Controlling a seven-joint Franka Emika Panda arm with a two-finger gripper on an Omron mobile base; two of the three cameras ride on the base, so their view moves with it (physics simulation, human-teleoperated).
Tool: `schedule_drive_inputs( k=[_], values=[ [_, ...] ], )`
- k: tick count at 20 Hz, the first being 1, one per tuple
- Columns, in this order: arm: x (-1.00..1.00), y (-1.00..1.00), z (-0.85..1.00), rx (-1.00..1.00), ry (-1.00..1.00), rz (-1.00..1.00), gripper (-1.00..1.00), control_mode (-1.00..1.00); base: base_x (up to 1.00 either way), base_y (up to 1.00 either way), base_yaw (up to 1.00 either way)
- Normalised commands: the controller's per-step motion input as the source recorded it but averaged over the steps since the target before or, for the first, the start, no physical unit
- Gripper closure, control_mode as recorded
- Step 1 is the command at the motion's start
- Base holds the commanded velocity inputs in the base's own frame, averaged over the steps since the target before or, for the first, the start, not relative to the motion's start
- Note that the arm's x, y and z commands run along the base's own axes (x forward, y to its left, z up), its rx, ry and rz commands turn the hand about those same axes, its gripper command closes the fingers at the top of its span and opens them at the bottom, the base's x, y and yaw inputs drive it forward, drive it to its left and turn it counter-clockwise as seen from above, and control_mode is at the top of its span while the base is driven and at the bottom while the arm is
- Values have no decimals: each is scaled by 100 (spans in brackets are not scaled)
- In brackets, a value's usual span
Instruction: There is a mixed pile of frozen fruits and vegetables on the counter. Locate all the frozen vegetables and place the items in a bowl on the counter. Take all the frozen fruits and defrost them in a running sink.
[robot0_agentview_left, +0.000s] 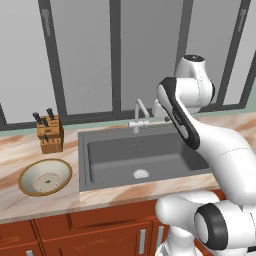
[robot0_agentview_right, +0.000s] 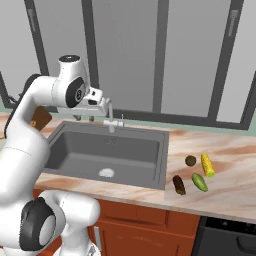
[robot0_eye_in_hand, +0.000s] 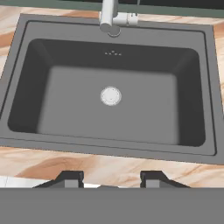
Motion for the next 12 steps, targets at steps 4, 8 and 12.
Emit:
schedule_drive_inputs(
  k=[4,8,12],
  values=[
    [-1,-9,-2,0,1,0,-100,-100,0,0,0],
    [-4,-41,-2,0,0,0,-100,-100,0,0,0],
    [-28,-58,-1,0,0,0,-100,-100,0,0,0]
  ],
)
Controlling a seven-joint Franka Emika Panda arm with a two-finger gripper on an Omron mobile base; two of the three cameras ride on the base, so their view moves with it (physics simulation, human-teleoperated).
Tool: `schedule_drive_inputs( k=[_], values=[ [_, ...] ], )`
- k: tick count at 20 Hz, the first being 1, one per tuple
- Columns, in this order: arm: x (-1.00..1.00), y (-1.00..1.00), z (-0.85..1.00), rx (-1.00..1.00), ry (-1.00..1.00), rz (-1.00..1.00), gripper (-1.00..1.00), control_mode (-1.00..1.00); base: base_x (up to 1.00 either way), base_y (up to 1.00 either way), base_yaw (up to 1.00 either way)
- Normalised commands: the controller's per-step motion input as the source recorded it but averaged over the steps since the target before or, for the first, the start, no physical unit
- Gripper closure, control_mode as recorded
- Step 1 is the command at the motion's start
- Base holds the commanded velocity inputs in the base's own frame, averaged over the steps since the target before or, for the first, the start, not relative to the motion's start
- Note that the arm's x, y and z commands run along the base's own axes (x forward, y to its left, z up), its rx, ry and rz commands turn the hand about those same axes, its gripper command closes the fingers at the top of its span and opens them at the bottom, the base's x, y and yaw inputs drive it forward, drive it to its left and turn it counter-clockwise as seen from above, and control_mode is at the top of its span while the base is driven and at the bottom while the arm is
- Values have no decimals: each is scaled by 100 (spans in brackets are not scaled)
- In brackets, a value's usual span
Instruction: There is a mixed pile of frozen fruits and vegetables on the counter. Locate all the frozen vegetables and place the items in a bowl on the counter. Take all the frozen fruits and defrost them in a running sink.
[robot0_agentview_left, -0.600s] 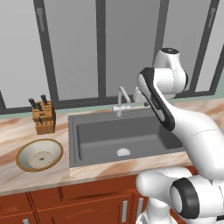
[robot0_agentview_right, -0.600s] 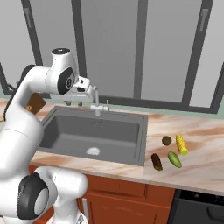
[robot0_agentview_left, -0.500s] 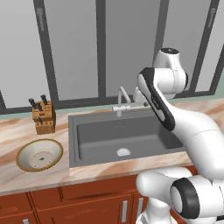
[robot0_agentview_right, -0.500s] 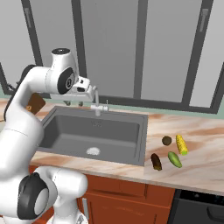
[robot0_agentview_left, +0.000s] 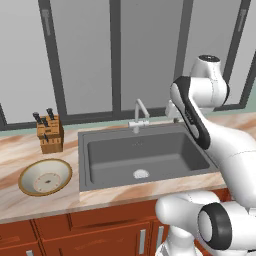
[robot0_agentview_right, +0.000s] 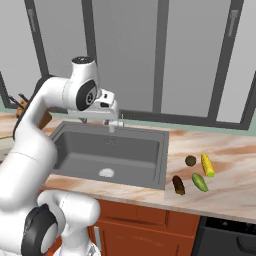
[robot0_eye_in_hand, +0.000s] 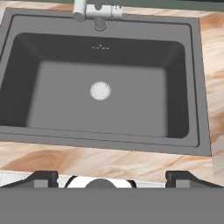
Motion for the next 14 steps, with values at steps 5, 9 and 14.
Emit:
schedule_drive_inputs(
  k=[5,9,14],
  values=[
    [-42,-61,-5,0,0,0,-100,-100,0,0,0],
    [-38,-62,-7,0,0,0,-100,-100,0,0,0],
    [-19,-57,-12,0,3,1,-100,-100,0,0,0]
  ],
)
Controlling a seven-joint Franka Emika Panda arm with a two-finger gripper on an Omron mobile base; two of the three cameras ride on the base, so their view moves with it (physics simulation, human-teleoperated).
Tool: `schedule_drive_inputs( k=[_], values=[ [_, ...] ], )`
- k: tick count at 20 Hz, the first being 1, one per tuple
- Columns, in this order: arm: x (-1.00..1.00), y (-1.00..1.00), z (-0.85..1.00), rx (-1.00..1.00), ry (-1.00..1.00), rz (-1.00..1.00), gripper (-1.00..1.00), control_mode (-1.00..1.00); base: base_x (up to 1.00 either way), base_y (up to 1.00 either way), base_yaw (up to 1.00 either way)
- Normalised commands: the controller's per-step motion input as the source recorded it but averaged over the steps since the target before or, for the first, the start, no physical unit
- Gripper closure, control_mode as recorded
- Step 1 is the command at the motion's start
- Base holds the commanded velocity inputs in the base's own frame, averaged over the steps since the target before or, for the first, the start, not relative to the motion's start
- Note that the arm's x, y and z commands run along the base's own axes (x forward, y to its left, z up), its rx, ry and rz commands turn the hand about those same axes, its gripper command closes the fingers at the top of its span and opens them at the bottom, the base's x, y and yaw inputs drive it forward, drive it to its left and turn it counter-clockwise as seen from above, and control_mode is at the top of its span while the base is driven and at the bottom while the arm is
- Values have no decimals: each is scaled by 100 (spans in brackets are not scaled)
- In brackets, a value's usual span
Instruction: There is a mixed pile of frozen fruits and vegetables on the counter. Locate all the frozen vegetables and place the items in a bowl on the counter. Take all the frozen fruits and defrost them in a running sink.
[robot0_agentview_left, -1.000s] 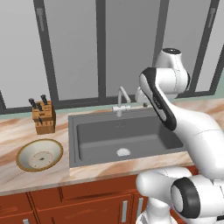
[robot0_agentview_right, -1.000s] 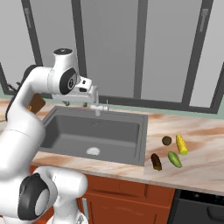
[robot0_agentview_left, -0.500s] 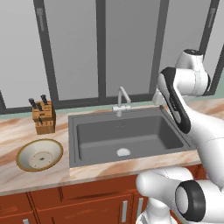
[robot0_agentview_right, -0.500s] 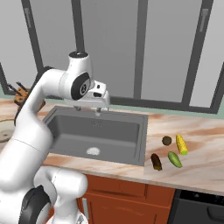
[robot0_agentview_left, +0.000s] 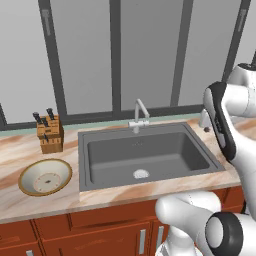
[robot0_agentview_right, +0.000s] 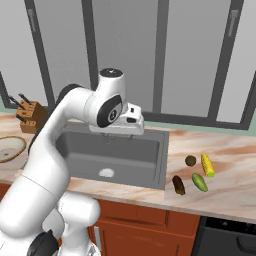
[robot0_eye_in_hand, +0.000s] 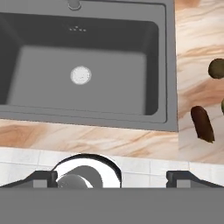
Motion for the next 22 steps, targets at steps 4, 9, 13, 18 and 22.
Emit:
schedule_drive_inputs(
  k=[4,9,13,18,22],
  values=[
    [-11,-38,-31,0,16,0,-100,-100,0,0,0],
    [-1,-30,-30,0,18,0,-100,-100,0,0,0],
    [5,-39,-28,0,14,0,-100,-100,0,0,0],
    [1,-39,-34,0,18,0,-100,-100,0,0,0],
    [0,-28,-43,0,23,0,-100,-100,0,0,0]
  ],
)
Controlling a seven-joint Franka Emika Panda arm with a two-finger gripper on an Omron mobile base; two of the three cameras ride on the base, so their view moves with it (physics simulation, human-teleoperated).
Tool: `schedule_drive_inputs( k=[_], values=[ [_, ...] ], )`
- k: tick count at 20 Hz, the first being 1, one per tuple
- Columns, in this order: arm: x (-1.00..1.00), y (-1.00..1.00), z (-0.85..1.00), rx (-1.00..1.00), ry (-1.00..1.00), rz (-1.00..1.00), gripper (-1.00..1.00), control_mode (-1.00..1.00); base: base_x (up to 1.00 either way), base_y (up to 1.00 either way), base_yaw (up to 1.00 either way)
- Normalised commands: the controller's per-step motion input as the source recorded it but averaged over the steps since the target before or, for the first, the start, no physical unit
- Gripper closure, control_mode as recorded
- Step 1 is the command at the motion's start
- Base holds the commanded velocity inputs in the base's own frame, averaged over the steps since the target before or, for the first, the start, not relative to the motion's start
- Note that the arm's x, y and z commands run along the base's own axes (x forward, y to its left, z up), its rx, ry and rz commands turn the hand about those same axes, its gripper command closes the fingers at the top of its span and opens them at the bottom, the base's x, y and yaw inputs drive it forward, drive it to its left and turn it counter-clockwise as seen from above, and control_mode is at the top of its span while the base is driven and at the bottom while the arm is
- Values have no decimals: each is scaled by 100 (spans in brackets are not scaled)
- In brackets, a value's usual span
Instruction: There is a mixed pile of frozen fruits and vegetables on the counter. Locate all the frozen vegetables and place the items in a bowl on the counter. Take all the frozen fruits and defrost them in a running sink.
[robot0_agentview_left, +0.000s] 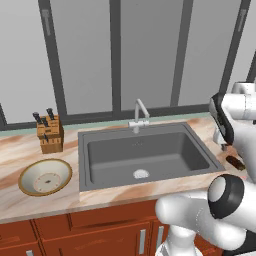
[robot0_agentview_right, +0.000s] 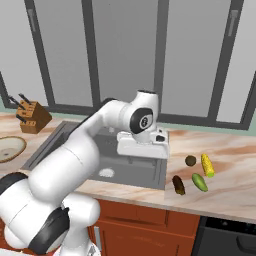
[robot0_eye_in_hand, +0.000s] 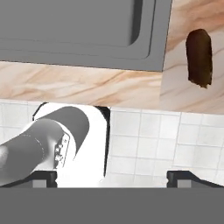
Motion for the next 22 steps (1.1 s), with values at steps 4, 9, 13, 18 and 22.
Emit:
schedule_drive_inputs(
  k=[4,9,13,18,22],
  values=[
    [1,-39,-41,0,16,6,-100,-100,0,0,0],
    [7,-45,-29,3,10,8,-100,-100,0,0,0],
    [44,-69,-38,19,23,-2,-100,-100,0,0,0],
    [21,-48,-55,19,3,4,-100,-100,0,0,0],
    [22,-25,-38,12,-4,11,-100,-100,0,0,0]
  ],
)
